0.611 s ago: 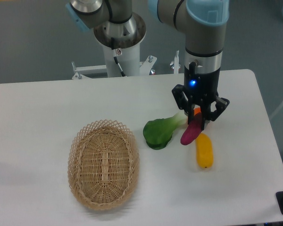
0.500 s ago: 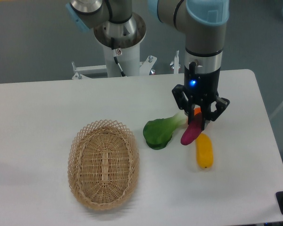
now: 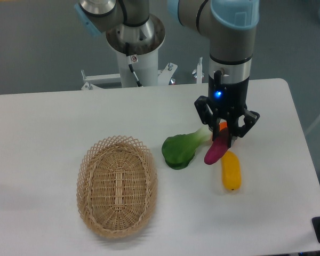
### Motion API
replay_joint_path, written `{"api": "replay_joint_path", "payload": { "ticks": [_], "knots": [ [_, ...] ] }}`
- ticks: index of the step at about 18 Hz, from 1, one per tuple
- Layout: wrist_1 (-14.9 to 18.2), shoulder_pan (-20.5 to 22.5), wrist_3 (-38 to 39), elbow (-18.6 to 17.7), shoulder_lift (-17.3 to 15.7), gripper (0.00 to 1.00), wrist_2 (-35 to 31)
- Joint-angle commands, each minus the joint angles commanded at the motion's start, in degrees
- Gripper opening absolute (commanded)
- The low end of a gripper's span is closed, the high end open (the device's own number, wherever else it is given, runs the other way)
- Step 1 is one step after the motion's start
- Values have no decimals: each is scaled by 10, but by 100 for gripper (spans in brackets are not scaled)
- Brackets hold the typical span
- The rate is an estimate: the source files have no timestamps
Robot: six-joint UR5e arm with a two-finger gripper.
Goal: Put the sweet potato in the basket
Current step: 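Close the gripper on the purple sweet potato and lift it, then carry the sweet potato over the wicker basket and lower it inside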
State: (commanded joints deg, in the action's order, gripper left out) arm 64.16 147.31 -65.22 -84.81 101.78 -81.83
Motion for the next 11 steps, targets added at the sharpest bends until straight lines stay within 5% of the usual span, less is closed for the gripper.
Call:
{"api": "replay_joint_path", "payload": {
  "ticks": [11],
  "knots": [
    [-13,-65,142,-51,11,30,-4]
  ]
}}
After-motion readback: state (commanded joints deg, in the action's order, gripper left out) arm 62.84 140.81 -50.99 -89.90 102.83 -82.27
